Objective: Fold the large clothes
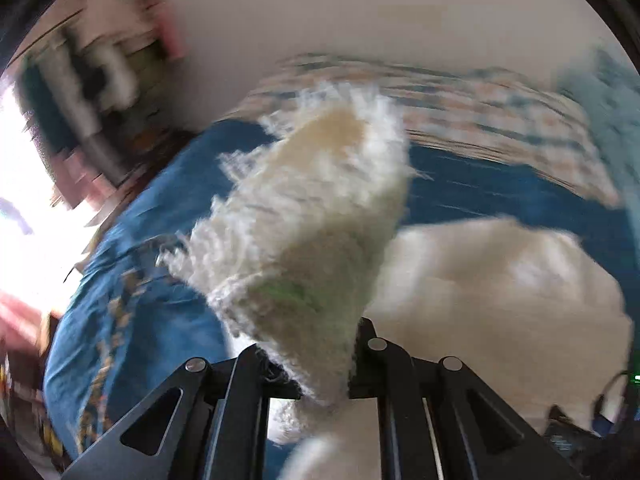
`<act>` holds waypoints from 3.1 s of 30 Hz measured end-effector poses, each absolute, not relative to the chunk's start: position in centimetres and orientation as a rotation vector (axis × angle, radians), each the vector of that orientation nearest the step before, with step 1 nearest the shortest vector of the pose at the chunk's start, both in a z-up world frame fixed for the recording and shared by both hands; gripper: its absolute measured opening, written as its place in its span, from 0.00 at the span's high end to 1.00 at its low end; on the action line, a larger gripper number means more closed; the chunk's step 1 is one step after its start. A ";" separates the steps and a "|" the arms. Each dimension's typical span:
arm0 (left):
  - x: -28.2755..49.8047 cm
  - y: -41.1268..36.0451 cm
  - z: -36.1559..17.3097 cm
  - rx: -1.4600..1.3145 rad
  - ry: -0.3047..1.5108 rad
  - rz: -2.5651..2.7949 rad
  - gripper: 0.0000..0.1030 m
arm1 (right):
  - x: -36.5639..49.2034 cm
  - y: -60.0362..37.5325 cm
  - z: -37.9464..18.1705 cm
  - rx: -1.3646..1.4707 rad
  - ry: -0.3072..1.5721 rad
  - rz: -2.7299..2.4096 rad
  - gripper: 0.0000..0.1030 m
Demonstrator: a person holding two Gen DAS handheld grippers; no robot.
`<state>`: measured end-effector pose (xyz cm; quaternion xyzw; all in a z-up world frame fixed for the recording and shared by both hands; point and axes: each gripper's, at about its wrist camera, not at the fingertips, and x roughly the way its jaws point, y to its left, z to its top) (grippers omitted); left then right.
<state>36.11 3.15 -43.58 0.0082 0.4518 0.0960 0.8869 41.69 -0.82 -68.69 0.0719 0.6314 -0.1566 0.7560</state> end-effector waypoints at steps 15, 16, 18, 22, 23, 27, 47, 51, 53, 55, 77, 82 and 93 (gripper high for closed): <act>36.7 -26.7 -48.2 0.145 1.107 -0.246 0.92 | 34.4 -25.9 -70.7 0.367 1.422 -0.652 0.12; 36.7 -27.7 -48.9 0.171 1.122 -0.242 0.91 | 34.0 -27.3 -71.0 0.389 1.426 -0.659 0.12; 37.0 -28.7 -50.2 0.211 1.166 -0.219 0.88 | 32.1 -28.0 -71.3 0.439 1.427 -0.655 0.12; 37.8 -28.2 -51.8 0.156 1.237 -0.197 0.73 | 30.5 -29.9 -71.6 0.583 1.410 -0.603 0.12; 38.0 -27.9 -51.8 0.122 1.248 -0.212 0.46 | 30.5 -30.2 -71.7 0.607 1.405 -0.589 0.12; 37.3 -26.4 -49.9 0.017 1.240 -0.247 0.07 | 30.8 -31.3 -71.4 0.744 1.358 -0.462 0.12; 35.2 0.8 -47.9 0.034 1.215 0.370 0.06 | 44.3 -20.6 -69.0 0.615 1.347 -0.043 0.89; 34.3 2.3 -48.5 0.014 1.242 0.399 0.06 | 44.6 -20.4 -64.0 0.576 1.191 -0.005 0.90; 34.1 2.2 -48.8 0.000 1.255 0.397 0.06 | 44.9 -20.7 -62.3 0.589 1.116 0.012 0.92; 34.4 2.2 -48.7 -0.024 1.255 0.387 0.06 | 45.7 -20.8 -60.6 0.586 1.036 0.028 0.93; 43.5 -1.0 -56.2 0.178 1.307 0.393 0.04 | 47.7 -20.2 -67.1 0.667 1.283 0.119 0.62; 43.4 0.4 -56.4 0.163 1.313 0.324 0.00 | 49.2 -18.8 -73.8 0.511 1.464 0.029 0.89; 34.1 4.2 -54.2 0.235 1.360 0.313 0.00 | 40.7 -22.1 -67.6 0.514 1.459 -0.150 0.41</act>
